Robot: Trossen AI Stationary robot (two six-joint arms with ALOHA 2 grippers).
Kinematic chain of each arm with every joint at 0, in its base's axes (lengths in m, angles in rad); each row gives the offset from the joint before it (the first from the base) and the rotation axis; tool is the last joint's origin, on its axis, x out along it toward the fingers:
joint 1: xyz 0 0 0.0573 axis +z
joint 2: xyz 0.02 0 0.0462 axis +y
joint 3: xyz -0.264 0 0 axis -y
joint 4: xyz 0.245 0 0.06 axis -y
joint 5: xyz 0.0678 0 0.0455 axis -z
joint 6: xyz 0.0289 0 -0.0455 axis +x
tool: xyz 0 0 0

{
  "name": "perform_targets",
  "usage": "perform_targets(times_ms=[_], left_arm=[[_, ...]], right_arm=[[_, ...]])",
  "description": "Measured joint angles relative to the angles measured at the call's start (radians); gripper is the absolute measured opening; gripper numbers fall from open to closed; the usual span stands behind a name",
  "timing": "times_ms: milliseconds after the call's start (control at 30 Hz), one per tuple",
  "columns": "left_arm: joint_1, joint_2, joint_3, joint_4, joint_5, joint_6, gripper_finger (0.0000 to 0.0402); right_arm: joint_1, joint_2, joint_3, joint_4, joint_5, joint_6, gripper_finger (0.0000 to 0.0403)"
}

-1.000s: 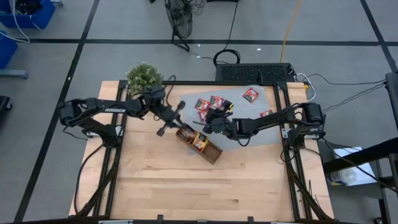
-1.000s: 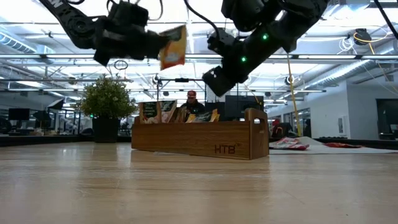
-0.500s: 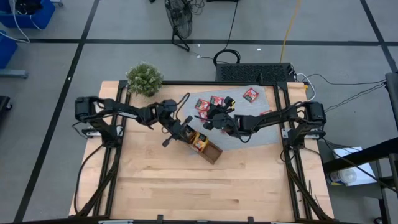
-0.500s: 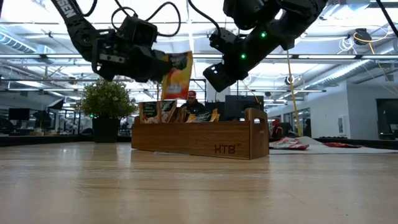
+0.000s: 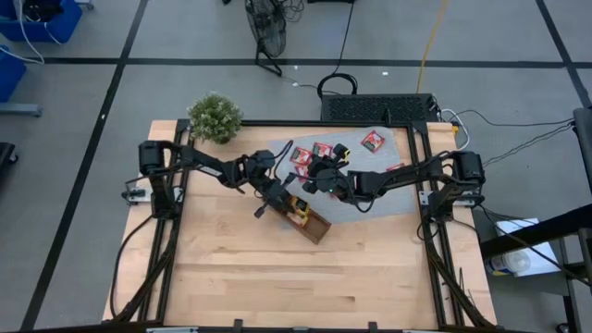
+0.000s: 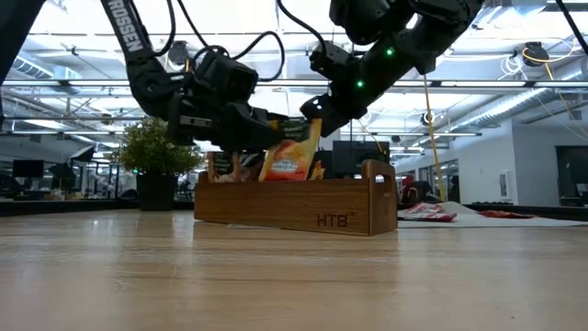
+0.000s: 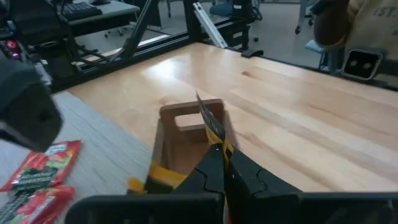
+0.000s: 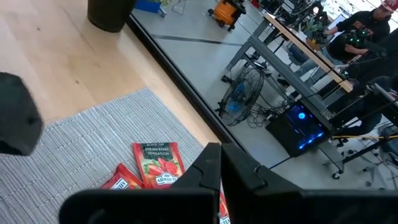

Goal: Pick & Place Tea
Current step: Put the yellow tea bag into the middle section of the wooden organizer

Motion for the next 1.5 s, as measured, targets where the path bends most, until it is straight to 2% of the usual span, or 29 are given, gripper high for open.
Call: perform_targets(times_ms=[433,800,1100,1267,1500], left_arm=[[0.048,-0.009,-0.002,-0.035,0.0,0.004,0.0003],[0.033,-0.009,-0.002,-0.062,0.0,0.158,0.0004],[0.03,-0.009,-0.002,0.039,-0.004,0.092,0.0002],[0.029,-0.01,-0.002,-0.015,-0.05,0.124,0.0002],[0.029,-0.01,-0.003,-0.075,-0.053,0.135,0.0002]], right_arm=[[0.0,0.0,0.0,-0.018,0.0,-0.001,0.0],[0.0,0.0,0.0,-0.021,-0.001,-0.002,0.0],[0.0,0.0,0.0,-0.022,-0.001,-0.001,0.0],[0.0,0.0,0.0,-0.024,-0.001,-0.002,0.0],[0.0,0.001,0.0,-0.031,-0.001,-0.001,0.0]])
